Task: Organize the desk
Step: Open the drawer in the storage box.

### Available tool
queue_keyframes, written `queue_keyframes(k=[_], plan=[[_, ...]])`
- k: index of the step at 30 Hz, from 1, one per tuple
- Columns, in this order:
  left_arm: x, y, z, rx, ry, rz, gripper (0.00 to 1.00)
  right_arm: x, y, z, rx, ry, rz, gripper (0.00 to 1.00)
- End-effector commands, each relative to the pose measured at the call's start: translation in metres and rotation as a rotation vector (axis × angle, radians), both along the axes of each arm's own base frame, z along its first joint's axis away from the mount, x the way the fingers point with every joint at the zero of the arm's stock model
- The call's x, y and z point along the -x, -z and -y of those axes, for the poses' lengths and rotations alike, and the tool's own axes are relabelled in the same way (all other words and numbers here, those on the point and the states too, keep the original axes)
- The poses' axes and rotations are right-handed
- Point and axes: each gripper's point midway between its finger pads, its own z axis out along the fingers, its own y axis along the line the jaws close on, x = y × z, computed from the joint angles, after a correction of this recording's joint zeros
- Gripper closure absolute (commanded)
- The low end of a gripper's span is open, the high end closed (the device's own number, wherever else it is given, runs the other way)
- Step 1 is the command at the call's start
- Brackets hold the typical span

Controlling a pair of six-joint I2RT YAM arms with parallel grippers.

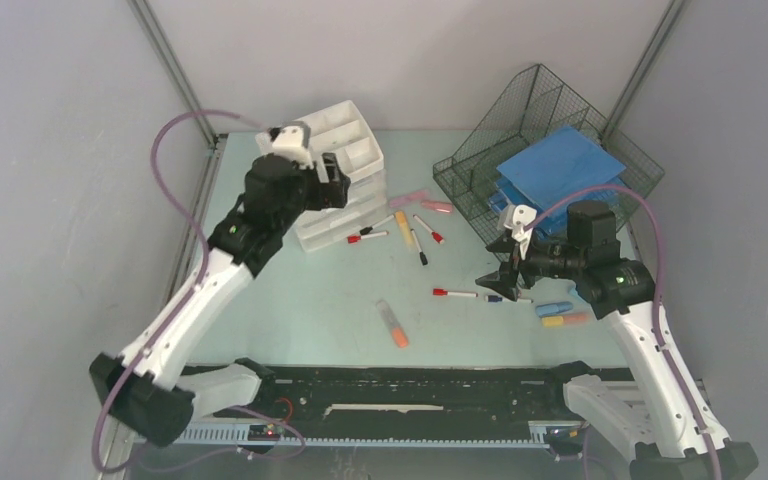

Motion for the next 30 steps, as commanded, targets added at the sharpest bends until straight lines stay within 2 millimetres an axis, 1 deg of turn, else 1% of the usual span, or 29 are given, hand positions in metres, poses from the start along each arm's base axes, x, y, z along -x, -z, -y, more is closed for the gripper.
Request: queue_keyframes(k=[1, 2, 5, 6, 9, 13, 20, 26, 30], plan=[[0.002, 0.052, -0.013, -0.408, 0.115, -0.229, 0.12, -0.002, -0.001, 0.001, 0.009, -0.002, 0.021, 0.23], [-0.004, 0.047, -0.009, -0.431, 0.140, -0.226, 0.14, -0.002, 0.000, 0.001, 0.009, -0.003, 0.020, 0.23], [-0.016, 0.053, -0.001, -0.493, 0.194, -0.256, 0.19, -0.002, 0.000, 0.001, 0.009, -0.003, 0.019, 0.23], [-0.019, 0.055, 0.002, -0.500, 0.208, -0.263, 0.22, -0.002, 0.000, 0.000, 0.010, -0.003, 0.019, 0.23], [-0.024, 0.059, 0.010, -0.532, 0.228, -0.263, 0.24, -0.003, 0.000, 0.000, 0.012, -0.004, 0.018, 0.23], [-0.029, 0.062, 0.013, -0.585, 0.221, -0.260, 0.25, -0.003, 0.002, 0.000, 0.016, -0.007, 0.016, 0.23], [-0.046, 0.076, 0.006, -0.692, 0.196, -0.266, 0.27, -0.003, 0.004, -0.001, 0.022, -0.008, 0.011, 0.23], [-0.060, 0.088, 0.001, -0.756, 0.170, -0.275, 0.25, -0.003, 0.004, -0.001, 0.024, -0.007, 0.011, 0.23], [-0.069, 0.094, -0.009, -0.815, 0.115, -0.278, 0.24, -0.003, 0.004, -0.001, 0.024, -0.007, 0.013, 0.23]])
